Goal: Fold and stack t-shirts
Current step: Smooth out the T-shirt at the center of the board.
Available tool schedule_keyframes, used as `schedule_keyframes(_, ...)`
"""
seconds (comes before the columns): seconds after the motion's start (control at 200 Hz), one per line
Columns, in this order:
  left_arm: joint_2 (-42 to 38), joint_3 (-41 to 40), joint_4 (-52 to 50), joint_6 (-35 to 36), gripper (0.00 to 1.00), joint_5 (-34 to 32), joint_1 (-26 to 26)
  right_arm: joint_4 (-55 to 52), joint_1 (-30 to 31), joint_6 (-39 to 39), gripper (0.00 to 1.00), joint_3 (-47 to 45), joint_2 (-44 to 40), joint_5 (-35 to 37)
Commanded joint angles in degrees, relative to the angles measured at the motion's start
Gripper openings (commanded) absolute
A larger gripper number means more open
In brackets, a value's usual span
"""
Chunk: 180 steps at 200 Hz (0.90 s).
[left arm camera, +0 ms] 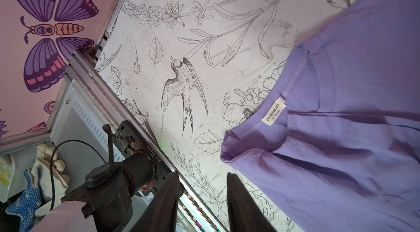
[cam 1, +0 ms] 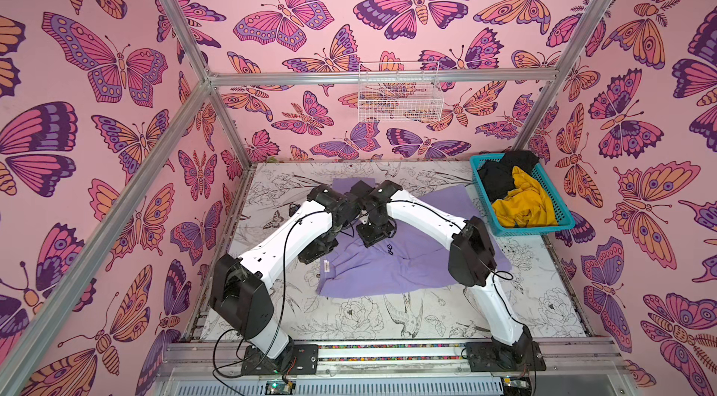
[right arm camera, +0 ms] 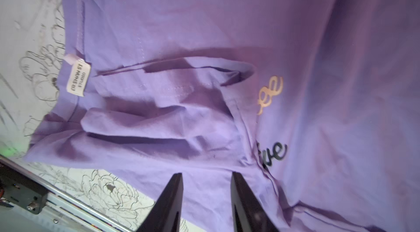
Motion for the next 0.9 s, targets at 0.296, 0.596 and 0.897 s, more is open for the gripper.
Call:
schedule_keyframes(0.296,-4.6,-2.5,-6.9,-1.7,0.40,-3.5,0.9,-9.5,0.6,-4.5,0.40,15.7,9.5,4.1)
schedule_keyframes(0.596,-4.5,-3.3,-6.7,-1.5,0.40,-3.5,0.9,-9.5,0.5,-4.9,0.40,14.9,10.9,4.8)
schedule_keyframes(0.897,-5.3,-4.3,-6.6,-1.6,0.40,-3.7,1.0,-8.7,-0.6,-5.7,0.41,15.2,12.6,6.3)
